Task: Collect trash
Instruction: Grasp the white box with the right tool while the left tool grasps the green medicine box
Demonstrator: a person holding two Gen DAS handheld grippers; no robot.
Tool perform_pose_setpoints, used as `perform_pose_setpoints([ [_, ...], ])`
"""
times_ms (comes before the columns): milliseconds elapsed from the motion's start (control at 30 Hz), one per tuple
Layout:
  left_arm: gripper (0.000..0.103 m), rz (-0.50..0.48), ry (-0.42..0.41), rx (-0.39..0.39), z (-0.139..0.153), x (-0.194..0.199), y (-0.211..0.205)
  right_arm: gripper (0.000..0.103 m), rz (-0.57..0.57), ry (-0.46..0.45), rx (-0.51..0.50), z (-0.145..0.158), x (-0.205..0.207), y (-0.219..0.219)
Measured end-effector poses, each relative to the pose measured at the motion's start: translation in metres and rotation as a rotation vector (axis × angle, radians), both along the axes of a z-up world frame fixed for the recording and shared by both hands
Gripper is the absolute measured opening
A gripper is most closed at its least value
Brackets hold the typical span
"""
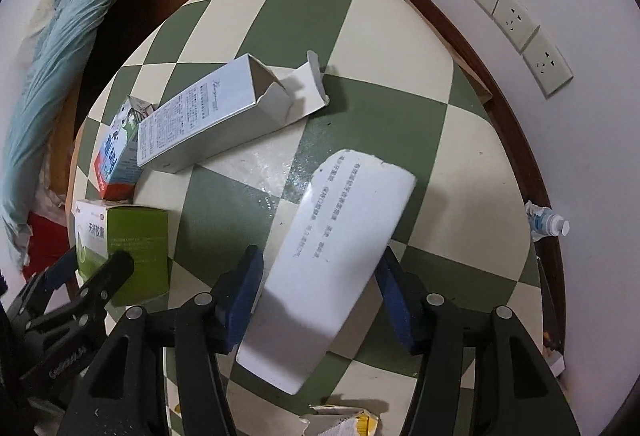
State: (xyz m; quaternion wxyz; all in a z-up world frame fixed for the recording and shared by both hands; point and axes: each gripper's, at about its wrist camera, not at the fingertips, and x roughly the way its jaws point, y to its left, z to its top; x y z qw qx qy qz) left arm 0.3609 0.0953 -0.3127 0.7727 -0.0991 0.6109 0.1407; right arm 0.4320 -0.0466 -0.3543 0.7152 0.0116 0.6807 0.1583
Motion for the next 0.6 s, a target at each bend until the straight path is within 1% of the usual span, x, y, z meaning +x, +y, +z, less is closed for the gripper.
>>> perform_pose_setpoints([
  [200, 0.092, 0.0, 0.0, 0.007, -0.002, 0.002, 0.003, 0.06, -0.004, 0.008, 0.02, 0.001, -0.003, -0.002],
  [333, 0.09, -0.007, -0.024, 0.012, -0.001, 0.002, 0.002, 0.059, 0.004, -0.003, 0.01, 0.0, -0.005, 0.001],
  [533, 0.089, -0.013, -0.065, 0.048, 0.006, -0.007, -0.002, 0.051, 0.026, -0.025, 0.02, 0.004, -0.009, -0.001],
  [567, 0.089, -0.012, -0.072, 0.061, 0.008, -0.011, -0.003, 0.049, 0.029, -0.029, 0.023, 0.006, -0.011, -0.001],
  [600, 0.089, -0.009, -0.081, 0.067, 0.011, -0.013, -0.002, 0.044, 0.033, -0.035, 0.027, 0.008, -0.012, -0.002],
])
